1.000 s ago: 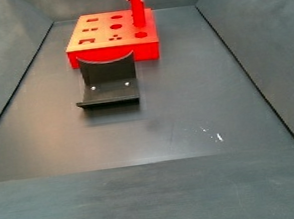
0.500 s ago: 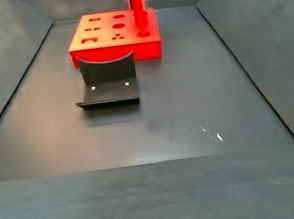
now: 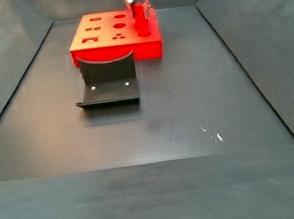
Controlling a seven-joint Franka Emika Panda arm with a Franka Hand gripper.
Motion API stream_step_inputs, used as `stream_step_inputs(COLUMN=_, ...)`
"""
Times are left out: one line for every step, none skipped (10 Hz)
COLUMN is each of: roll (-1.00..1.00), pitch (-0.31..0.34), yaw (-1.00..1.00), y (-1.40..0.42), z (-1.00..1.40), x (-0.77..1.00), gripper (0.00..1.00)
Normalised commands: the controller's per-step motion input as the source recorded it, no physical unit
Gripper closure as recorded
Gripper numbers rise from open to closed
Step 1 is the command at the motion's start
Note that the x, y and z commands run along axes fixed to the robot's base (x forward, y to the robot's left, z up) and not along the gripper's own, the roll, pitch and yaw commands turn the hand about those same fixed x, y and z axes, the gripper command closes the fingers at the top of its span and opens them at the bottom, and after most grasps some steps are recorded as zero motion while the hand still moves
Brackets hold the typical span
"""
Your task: Insert the star object.
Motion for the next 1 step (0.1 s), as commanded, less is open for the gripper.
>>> stream_step_inputs(roll=0.00, pitch=0.000, yaw=0.00, y=0.00, z=0.00, x=0.00, gripper=1.00)
